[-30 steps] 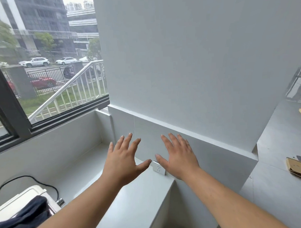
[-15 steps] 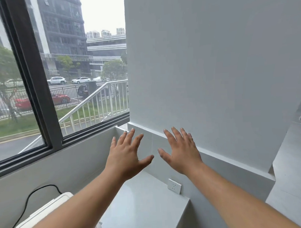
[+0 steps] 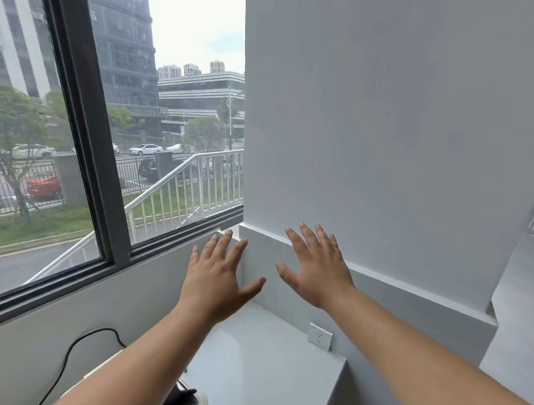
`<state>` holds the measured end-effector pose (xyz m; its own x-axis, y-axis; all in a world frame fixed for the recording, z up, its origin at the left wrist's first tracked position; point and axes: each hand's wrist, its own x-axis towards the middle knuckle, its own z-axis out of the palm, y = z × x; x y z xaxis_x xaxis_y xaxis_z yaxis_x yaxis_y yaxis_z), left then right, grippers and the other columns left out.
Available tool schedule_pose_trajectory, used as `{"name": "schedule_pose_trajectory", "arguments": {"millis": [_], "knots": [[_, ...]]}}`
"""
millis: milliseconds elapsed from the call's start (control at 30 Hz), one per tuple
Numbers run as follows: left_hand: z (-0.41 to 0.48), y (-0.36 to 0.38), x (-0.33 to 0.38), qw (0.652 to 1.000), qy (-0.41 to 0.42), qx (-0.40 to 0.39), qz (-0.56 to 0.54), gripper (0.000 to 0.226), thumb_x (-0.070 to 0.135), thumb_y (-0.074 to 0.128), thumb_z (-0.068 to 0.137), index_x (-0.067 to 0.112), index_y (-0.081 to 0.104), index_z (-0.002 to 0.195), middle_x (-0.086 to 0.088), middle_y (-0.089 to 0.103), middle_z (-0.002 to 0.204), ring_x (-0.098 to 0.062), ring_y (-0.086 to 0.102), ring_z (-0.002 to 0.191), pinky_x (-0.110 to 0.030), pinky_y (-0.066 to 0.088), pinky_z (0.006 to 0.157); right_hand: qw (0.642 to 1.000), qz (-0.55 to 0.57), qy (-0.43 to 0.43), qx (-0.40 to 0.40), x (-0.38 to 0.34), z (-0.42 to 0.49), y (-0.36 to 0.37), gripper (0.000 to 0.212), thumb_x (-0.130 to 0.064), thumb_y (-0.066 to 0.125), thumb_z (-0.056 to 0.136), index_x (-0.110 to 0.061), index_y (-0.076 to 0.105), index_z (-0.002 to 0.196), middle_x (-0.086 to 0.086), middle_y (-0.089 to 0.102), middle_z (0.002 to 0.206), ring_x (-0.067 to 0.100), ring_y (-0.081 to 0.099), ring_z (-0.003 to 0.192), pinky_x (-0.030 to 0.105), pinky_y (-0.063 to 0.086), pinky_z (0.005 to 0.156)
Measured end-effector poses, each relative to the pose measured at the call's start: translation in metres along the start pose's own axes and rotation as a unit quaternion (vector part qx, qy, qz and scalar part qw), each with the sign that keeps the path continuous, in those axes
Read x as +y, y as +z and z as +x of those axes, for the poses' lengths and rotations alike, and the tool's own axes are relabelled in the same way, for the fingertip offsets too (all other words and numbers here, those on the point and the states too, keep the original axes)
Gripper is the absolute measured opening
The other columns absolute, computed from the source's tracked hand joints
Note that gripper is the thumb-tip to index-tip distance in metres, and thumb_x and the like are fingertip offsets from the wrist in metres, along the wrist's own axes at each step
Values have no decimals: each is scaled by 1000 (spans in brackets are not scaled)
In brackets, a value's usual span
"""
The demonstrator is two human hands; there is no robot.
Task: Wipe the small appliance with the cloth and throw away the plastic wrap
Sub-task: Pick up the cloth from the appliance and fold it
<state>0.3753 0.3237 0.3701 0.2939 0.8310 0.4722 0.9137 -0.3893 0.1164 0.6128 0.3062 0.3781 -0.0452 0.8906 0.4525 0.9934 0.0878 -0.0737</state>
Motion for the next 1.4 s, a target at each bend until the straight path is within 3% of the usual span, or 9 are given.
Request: {"name": "schedule_pose_trajectory", "arguments": {"millis": [633, 1400], "knots": [[25, 15, 17, 994, -89, 4, 57, 99, 93, 26, 80, 40, 17, 163, 3, 8, 176, -22, 4, 162, -52, 6, 130, 995, 69, -77, -11, 39, 47, 38, 84, -78, 18, 90, -38, 4, 163, 4, 9, 173, 31, -2, 159, 53, -1, 127], [22, 43, 65, 968, -213, -29, 132, 97, 92, 27, 82, 42, 11, 163, 3, 7, 176, -20, 3, 161, -51, 6, 130, 967, 162, -171, -95, 76, 70, 111, 87, -81, 14, 88, -40, -5, 162, 2, -2, 174, 29, -9, 159, 53, -6, 126]]}}
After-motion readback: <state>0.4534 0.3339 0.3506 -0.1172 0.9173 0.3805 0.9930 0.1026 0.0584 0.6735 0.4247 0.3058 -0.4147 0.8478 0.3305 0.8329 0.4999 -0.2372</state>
